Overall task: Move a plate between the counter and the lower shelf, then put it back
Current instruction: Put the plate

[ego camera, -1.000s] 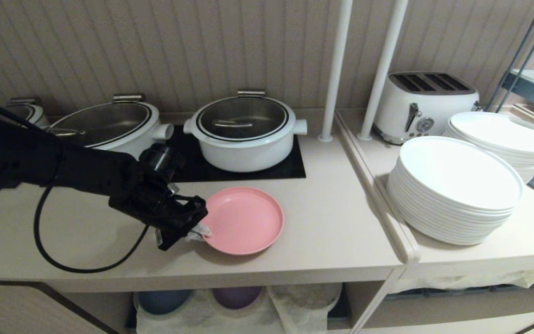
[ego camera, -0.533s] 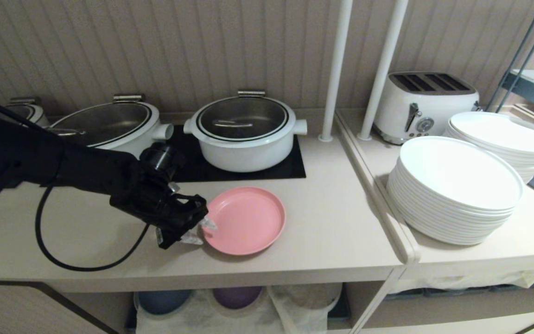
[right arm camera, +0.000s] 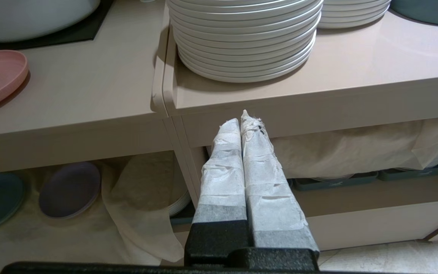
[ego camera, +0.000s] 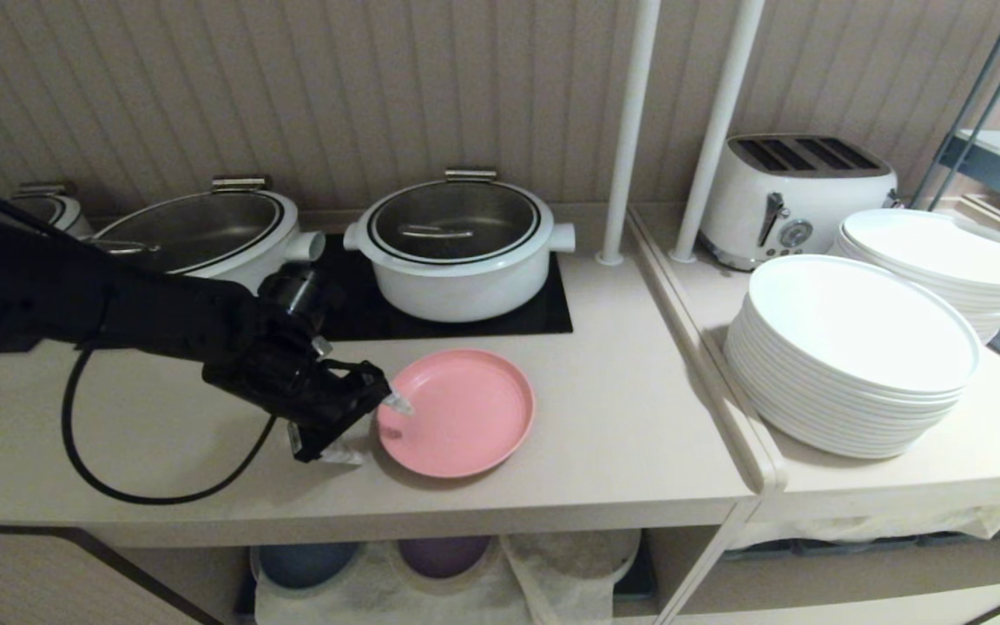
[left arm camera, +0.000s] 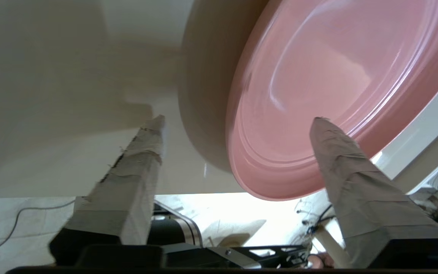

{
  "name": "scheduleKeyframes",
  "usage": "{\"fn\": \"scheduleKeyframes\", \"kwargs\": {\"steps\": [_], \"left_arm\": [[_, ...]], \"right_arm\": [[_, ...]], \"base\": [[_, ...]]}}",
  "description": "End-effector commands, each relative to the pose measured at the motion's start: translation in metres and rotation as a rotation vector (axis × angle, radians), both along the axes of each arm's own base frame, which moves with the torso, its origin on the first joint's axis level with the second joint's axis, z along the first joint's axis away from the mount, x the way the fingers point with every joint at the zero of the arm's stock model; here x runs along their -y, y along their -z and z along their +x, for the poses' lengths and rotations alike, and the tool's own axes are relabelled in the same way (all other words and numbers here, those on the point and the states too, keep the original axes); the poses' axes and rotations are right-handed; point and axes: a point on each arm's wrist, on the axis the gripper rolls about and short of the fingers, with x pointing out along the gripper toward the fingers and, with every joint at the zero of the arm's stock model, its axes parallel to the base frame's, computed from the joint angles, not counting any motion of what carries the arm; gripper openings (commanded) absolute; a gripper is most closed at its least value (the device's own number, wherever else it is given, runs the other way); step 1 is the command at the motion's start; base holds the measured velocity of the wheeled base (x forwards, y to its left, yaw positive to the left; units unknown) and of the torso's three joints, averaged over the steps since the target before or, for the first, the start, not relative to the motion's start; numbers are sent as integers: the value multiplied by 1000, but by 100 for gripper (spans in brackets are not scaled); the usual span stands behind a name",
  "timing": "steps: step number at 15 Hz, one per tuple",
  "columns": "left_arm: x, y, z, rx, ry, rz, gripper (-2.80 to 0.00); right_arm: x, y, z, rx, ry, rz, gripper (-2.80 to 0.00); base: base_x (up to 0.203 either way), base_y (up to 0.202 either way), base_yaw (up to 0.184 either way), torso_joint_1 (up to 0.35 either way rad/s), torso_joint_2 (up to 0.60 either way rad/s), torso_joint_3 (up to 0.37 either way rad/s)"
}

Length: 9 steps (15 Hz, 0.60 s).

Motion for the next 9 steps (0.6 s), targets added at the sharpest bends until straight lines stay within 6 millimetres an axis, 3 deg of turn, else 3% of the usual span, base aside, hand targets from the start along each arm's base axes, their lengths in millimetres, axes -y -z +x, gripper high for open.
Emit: {"fn": "scheduleKeyframes", "kwargs": {"steps": [1, 9], "left_arm": [[-4, -10, -3, 26, -11, -5, 0], [-13, -47, -24, 136, -53, 29, 0]], "right_arm": [[0, 0, 0, 1, 0, 1, -280], [0, 0, 0, -1, 0, 1, -280]], "base": [[0, 0, 0, 0, 0, 0], [0, 0, 0, 0, 0, 0]]}}
